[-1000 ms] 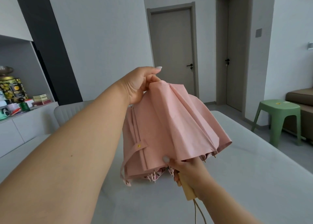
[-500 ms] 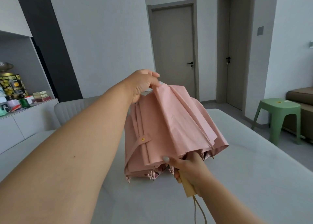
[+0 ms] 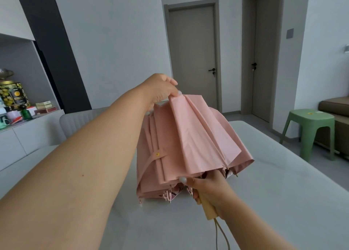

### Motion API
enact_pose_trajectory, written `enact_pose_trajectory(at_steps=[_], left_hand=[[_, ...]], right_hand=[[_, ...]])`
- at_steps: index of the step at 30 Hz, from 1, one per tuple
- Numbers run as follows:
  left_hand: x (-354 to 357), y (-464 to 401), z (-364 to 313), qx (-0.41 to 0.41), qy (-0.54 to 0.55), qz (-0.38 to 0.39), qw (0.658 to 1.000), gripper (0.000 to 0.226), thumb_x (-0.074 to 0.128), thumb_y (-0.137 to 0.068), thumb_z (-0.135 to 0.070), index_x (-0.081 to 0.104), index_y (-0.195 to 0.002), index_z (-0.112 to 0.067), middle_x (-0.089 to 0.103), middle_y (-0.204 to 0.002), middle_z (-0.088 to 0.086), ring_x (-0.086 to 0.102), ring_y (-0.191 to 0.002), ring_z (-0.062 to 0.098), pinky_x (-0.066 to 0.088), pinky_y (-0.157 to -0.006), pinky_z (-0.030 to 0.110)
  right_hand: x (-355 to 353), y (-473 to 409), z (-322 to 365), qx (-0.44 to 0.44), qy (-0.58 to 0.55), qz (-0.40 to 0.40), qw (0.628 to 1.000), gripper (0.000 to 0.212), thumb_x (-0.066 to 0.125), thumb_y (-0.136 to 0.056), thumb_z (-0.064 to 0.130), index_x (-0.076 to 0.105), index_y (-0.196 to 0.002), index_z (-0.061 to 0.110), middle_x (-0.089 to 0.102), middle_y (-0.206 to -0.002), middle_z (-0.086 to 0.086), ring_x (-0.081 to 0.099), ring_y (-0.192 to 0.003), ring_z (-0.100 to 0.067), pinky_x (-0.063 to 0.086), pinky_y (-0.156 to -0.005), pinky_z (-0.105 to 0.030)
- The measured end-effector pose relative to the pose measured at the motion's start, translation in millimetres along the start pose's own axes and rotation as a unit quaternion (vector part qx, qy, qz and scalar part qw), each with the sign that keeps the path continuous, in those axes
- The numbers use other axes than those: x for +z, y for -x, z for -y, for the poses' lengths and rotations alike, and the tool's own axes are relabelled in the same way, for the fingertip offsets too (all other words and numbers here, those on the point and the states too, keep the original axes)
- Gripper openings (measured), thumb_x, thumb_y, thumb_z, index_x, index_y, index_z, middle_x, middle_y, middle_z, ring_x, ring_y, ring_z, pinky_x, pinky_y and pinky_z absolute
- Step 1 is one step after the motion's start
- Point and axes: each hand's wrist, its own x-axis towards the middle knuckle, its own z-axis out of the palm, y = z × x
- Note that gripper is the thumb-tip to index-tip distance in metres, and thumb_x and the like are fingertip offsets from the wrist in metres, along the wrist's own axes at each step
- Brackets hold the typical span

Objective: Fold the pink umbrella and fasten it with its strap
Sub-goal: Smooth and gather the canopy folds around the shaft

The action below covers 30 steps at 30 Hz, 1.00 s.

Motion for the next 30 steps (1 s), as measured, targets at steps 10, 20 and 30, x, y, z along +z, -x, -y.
enact_pose_trajectory(at_steps=[10, 20, 30], left_hand=[[24.0, 12.2, 19.8, -0.093, -0.056, -0.127, 0.986, 0.081, 0.06, -0.062, -0.071, 0.055, -0.11, -0.006, 0.062, -0.108, 0.005, 0.066, -0.096, 0.027, 0.054, -0.088, 0.045], [36.9, 9.6, 54.3, -0.055, -0.158, -0.192, 0.967, 0.029, 0.059, -0.092, -0.033, 0.063, -0.084, -0.006, 0.07, -0.089, 0.014, 0.062, -0.091, 0.034, 0.045, -0.073, 0.032], [56.4, 37.5, 86.4, -0.081, -0.153, -0.261, 0.95, 0.046, 0.061, -0.089, -0.035, 0.046, -0.123, -0.008, 0.054, -0.123, 0.013, 0.051, -0.112, 0.034, 0.043, -0.081, 0.04]], right_hand=[[-3.0, -2.0, -1.0, 0.024, 0.006, 0.03, 0.999, 0.026, 0.084, -0.071, 0.019, 0.064, -0.081, 0.005, 0.059, -0.045, 0.004, 0.045, -0.043, -0.015, 0.042, -0.048, -0.027], [-6.0, -1.2, -2.0, 0.077, -0.096, -0.013, 0.992, 0.068, 0.078, -0.061, 0.06, 0.056, -0.093, 0.004, 0.056, -0.071, -0.011, 0.051, -0.052, -0.022, 0.044, -0.051, -0.032], [-0.7, -4.1, -5.9, 0.07, -0.062, -0.051, 0.994, 0.032, 0.068, -0.087, 0.026, 0.054, -0.07, 0.003, 0.052, -0.058, -0.016, 0.047, -0.043, -0.024, 0.043, -0.047, -0.031]])
